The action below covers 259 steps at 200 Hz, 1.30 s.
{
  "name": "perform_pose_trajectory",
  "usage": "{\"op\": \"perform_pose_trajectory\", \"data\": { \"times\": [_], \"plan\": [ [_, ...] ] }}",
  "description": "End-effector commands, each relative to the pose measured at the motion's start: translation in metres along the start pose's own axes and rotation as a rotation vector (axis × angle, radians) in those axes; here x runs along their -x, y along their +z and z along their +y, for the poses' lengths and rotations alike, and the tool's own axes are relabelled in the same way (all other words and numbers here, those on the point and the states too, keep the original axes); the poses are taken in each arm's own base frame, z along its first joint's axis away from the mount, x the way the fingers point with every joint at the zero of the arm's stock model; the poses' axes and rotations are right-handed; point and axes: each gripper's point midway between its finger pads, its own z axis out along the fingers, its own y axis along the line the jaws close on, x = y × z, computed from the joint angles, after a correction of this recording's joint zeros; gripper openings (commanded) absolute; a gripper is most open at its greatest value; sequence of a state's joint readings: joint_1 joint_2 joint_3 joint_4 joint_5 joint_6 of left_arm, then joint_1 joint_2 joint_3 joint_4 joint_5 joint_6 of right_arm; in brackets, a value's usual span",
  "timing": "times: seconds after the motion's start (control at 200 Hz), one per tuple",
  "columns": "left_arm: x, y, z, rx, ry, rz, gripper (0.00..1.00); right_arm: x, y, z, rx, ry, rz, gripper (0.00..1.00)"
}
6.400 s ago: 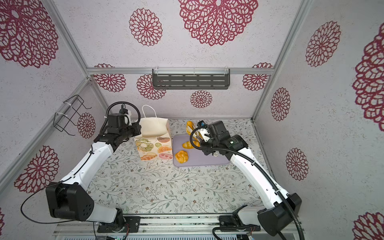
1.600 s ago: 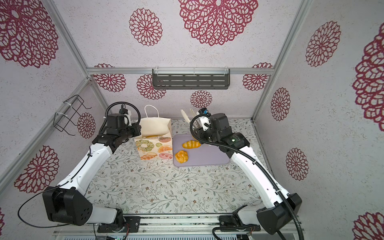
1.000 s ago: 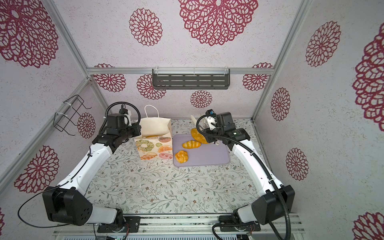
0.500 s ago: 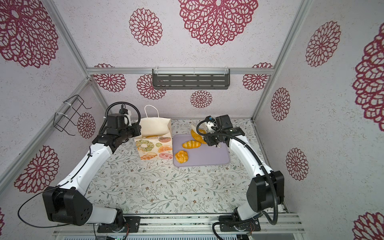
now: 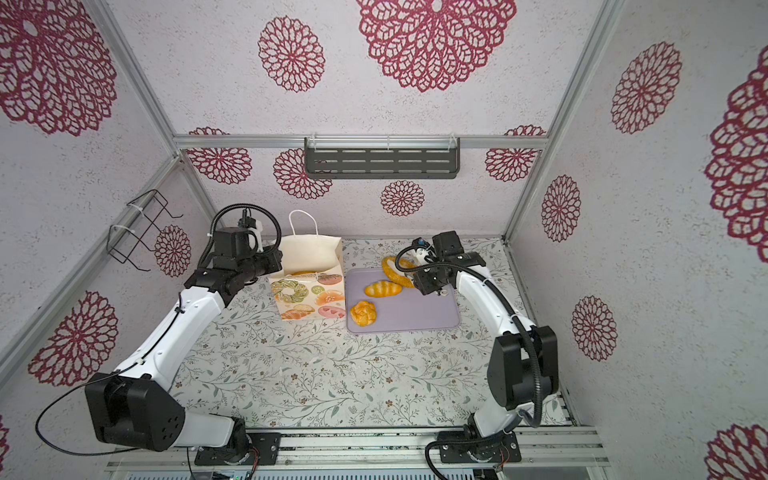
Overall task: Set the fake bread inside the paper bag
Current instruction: 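Lower the open tongs around the sugar-crusted oval bread with the right gripper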
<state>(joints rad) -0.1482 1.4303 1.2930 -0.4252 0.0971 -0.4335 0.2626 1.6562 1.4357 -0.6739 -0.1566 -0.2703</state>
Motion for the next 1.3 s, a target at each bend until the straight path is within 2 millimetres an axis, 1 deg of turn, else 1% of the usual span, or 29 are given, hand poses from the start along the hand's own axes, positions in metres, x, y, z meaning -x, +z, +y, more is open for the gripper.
{"op": "perform_pose_trajectory", "data": {
  "times": [0.0,0.075,0.18,0.4,0.621,0.831,1.026,1.291],
  "plan": [
    [-0.004,-0.004,-0.009,-0.022,0.029,0.007,0.00,0.017,-0.009,-0.008,-0.027,-0.043,-0.034,0.54],
    [-0.004,-0.004,-0.009,-0.019,0.031,0.006,0.00,0.014,-0.004,-0.008,-0.019,-0.053,-0.010,0.54],
    [-0.005,-0.003,-0.008,-0.018,0.032,0.008,0.00,0.012,0.002,-0.014,-0.026,-0.061,0.028,0.55],
    [-0.004,-0.003,-0.008,-0.014,0.034,0.007,0.00,0.010,0.010,-0.022,-0.035,-0.083,0.072,0.57],
    [-0.006,-0.001,-0.006,-0.009,0.035,0.013,0.00,0.007,0.022,-0.027,-0.030,-0.084,0.122,0.58],
    [-0.005,-0.001,-0.006,-0.004,0.037,0.011,0.00,0.011,0.029,-0.026,-0.010,-0.084,0.121,0.59],
    [-0.007,0.000,-0.005,-0.001,0.038,0.019,0.00,0.006,0.037,-0.029,-0.008,-0.104,0.163,0.58],
    [-0.006,0.000,-0.005,0.002,0.038,0.018,0.00,0.010,0.045,-0.027,0.023,-0.100,0.166,0.59]
  ]
}}
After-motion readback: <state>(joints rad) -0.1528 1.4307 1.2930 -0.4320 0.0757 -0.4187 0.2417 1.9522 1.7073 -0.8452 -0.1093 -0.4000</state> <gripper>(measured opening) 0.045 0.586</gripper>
